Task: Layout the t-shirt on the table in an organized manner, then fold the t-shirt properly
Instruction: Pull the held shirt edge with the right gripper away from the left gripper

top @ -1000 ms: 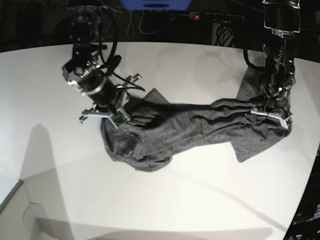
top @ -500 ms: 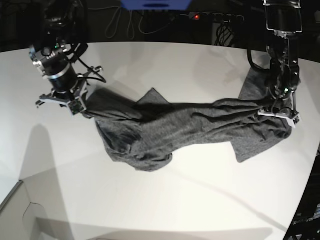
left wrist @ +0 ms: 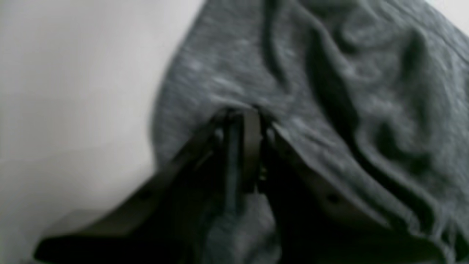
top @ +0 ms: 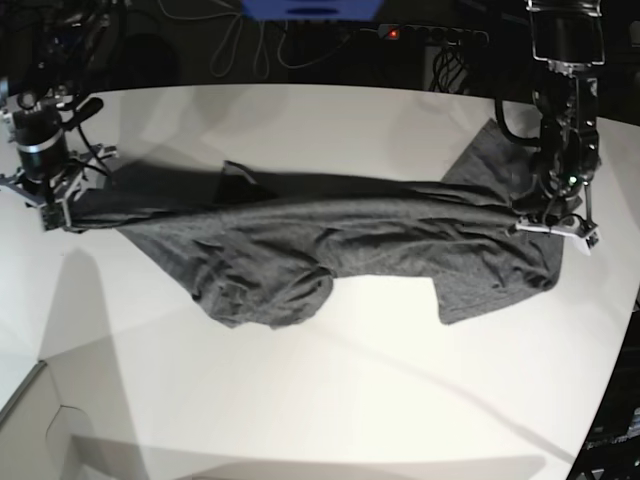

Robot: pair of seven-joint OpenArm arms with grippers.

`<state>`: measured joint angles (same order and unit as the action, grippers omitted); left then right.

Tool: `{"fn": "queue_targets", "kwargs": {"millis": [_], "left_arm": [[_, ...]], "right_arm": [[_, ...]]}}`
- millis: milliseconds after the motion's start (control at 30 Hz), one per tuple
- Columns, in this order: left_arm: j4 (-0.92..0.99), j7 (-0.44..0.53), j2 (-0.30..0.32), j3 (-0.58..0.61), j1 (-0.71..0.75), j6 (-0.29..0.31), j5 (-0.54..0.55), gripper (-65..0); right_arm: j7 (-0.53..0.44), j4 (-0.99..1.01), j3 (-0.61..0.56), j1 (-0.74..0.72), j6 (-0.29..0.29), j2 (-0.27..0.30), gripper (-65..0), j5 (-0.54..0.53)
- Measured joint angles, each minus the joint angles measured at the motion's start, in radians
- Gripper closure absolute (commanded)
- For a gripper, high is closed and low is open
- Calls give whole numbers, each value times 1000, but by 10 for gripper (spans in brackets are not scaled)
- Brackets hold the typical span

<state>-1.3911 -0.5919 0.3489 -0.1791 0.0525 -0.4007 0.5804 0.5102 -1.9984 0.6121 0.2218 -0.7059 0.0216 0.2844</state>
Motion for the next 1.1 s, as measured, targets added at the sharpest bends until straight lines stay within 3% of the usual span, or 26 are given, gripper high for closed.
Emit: {"fn": "queue_targets", "kwargs": {"millis": [133, 233, 467, 733, 900, 1000, 1100], "left_arm": [[0, 1, 0, 0, -1, 0, 0, -66], [0, -2, 0, 0, 1, 0, 0, -66], [0, -2, 0, 0, 2, 0, 0, -66], [0, 0, -2, 3, 3, 0, 7, -66], [0, -1, -2, 3, 3, 0, 7, -66], [-5, -2, -2, 3, 3, 0, 7, -66], [-6, -2, -2, 3, 3, 0, 8, -66]], "right_arm": [[-45, -15, 127, -8, -5, -1, 0, -217], [-53, -16, 250, -47, 0, 0, 0, -294], [-59, -16, 345, -52, 0, -5, 0, -507], [-66, 5, 353, -7, 2, -11, 0, -513], [-47, 37, 216, 127, 6, -46, 0, -488], [-59, 33, 126, 176, 6, -53, 0, -431], [-51, 34, 65, 189, 4, -57, -22, -304]]}}
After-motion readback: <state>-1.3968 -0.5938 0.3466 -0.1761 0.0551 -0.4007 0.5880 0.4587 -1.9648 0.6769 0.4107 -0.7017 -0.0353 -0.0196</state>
